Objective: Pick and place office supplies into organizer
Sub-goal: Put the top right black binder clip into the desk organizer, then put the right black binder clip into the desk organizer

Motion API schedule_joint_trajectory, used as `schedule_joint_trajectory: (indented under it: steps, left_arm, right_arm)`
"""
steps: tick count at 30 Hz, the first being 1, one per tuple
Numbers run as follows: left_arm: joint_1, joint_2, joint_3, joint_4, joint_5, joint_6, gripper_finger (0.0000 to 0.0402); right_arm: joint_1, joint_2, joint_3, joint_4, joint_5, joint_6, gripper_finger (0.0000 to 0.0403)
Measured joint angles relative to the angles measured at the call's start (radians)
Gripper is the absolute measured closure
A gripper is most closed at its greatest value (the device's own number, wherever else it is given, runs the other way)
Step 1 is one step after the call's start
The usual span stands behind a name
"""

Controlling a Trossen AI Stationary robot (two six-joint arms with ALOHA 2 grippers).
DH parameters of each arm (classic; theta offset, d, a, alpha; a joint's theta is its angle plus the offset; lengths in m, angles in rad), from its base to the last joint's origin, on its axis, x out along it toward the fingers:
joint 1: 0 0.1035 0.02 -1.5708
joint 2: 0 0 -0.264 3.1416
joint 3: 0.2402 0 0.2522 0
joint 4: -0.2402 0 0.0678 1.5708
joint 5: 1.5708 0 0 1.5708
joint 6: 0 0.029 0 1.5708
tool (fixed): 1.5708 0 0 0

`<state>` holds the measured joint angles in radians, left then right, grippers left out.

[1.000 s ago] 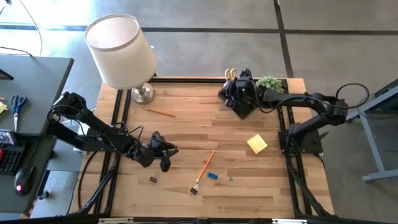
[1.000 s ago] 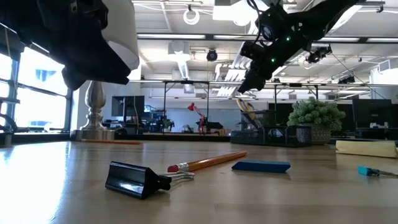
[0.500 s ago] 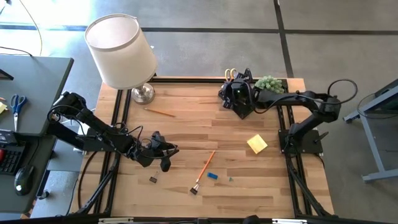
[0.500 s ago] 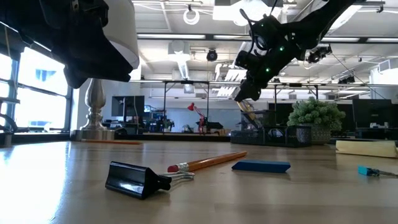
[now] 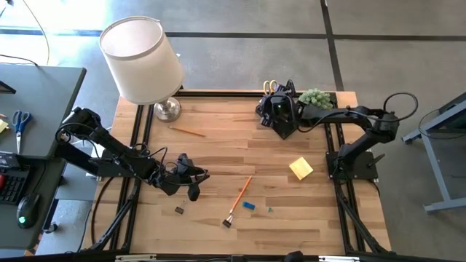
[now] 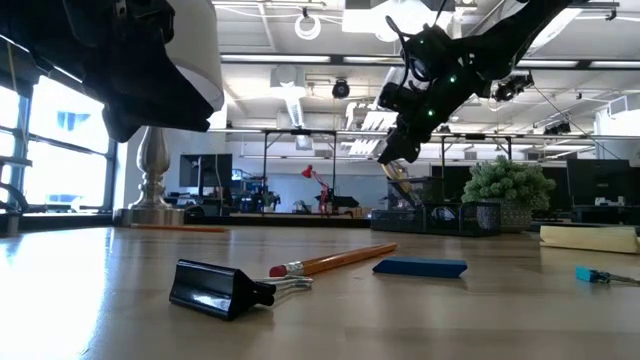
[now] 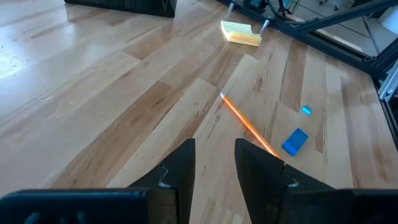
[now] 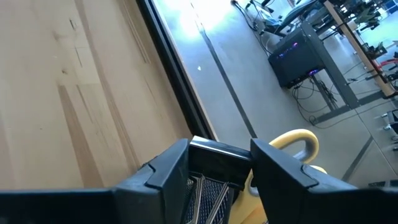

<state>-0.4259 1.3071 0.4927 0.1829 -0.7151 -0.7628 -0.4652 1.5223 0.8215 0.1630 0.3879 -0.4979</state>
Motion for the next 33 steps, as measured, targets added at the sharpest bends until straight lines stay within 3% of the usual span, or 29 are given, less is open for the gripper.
schedule_joint_trajectory:
  steps: [11,25,33]
  left_arm:
    - [0.000,0.000,0.000,-0.002,0.000,0.000,0.0300]
    - [0.000,0.000,0.000,-0.002,0.007,-0.001,0.0300]
    - [0.000,0.000,0.000,-0.025,0.038,-0.005,0.0300]
  right_arm:
    - [0.000,0.000,0.000,-0.008,-0.014,0.000,0.0248]
    - [0.000,0.000,0.000,-0.122,-0.002,0.028,0.0172]
    - [0.092,-0.048,0.000,-0.193,0.023,0.114,0.0166]
